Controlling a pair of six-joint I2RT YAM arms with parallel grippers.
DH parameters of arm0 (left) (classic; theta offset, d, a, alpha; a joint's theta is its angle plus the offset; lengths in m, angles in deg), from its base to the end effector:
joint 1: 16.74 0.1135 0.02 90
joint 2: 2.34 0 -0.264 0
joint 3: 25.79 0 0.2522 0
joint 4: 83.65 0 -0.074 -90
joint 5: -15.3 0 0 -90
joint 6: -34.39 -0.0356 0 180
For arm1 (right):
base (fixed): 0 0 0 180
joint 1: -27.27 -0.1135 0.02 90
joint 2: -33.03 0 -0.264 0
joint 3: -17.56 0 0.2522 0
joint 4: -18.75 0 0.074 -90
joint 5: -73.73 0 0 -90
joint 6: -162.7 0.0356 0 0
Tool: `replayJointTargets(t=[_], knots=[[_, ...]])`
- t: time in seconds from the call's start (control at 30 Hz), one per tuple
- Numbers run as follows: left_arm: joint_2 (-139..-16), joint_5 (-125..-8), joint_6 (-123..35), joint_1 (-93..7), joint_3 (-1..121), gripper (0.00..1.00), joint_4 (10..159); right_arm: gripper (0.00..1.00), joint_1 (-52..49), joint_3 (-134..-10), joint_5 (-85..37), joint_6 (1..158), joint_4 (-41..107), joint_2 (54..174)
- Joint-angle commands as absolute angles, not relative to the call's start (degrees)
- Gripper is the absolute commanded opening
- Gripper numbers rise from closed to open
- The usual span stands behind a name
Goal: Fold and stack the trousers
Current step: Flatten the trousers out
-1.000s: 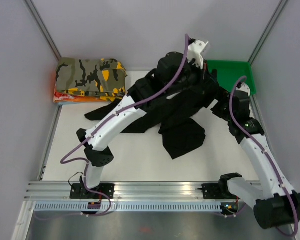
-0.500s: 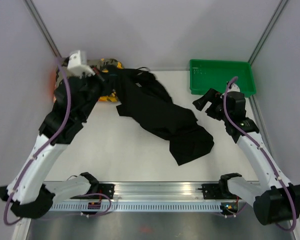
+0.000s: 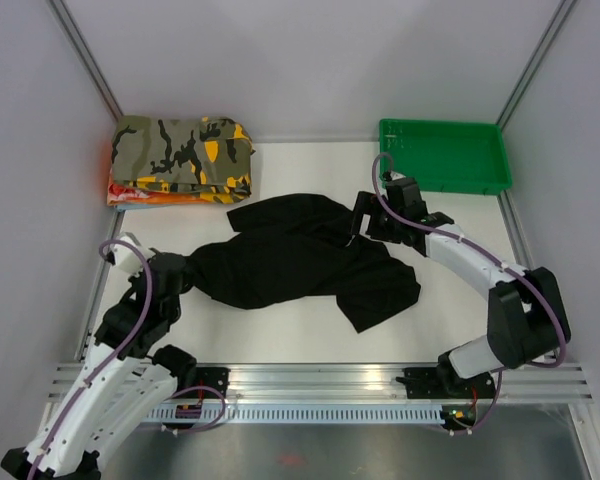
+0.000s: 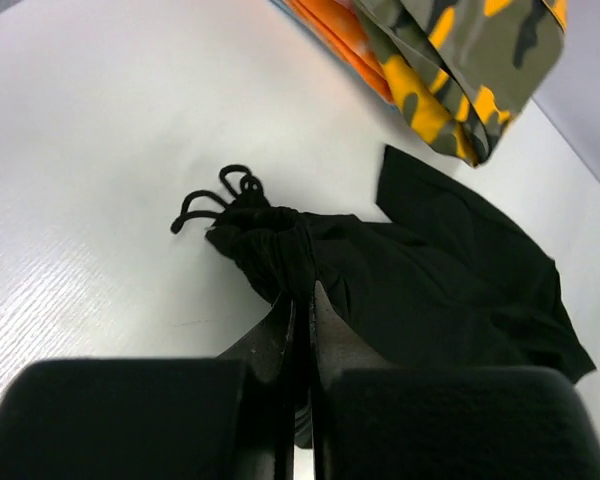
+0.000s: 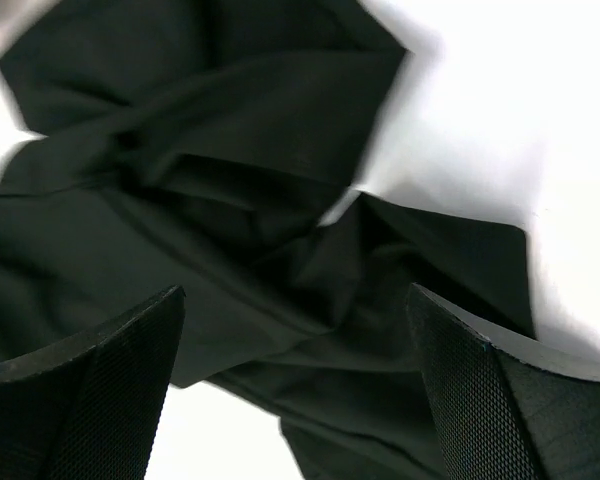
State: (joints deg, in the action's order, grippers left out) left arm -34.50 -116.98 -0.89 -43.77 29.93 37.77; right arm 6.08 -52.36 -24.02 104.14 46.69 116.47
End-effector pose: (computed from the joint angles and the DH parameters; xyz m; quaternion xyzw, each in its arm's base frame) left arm 0.1087 -0.0286 0.2972 -0.3596 0.7635 -0.0398 0.5349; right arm 0.2938 0.1190 0.2445 0.0536 0.9084 0.2370 0.3403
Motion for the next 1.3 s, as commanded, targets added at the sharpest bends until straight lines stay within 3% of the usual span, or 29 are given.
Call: replayJointTargets(t=[0.0, 0.23, 0.3, 0.33, 0.43, 0.53, 0.57, 0.63, 0.97, 1.27], knots=[[-32.6, -125.7, 8.3, -43.5, 27.7, 0.02, 35.0, 0.98, 6.1, -52.4, -17.0, 104.1, 46.8, 119.5], [-36.9, -125.0, 13.9, -41.1, 23.6, 0.02, 32.1, 0.98, 6.1, -51.2, -18.4, 102.9, 42.6, 124.4], [-38.7, -123.4, 15.6, -40.0, 22.4, 0.07, 32.0, 0.98, 6.1, -53.4, -18.5, 102.8, 42.7, 125.8], [-39.4, -120.7, 16.1, -38.5, 21.8, 0.14, 32.4, 0.98, 6.1, -54.2, -18.6, 102.8, 43.0, 127.5], [-39.5, -111.3, 15.2, -34.9, 17.9, 0.20, 38.7, 0.98, 6.1, -58.5, -19.5, 103.5, 44.1, 131.4], [-40.6, -105.5, 18.0, -32.5, 15.4, 0.54, 40.0, 0.98, 6.1, -62.5, -20.7, 103.6, 45.0, 134.1], [-40.9, -104.8, 18.6, -32.3, 15.6, 0.82, 39.6, 0.98, 6.1, -63.1, -20.6, 103.5, 45.3, 134.5], [-41.7, -103.9, 18.7, -32.2, 18.6, 0.98, 36.2, 0.98, 6.1, -65.0, -20.1, 102.9, 46.3, 135.1], [-40.7, -114.8, 1.8, -32.2, 41.7, 1.00, 30.7, 0.98, 7.1, -75.2, -18.2, 100.9, 50.0, 140.3], [-53.4, -104.4, -7.2, -30.8, 39.2, 1.00, 41.9, 0.98, 7.1, -78.6, -20.4, 101.4, 50.0, 143.7]])
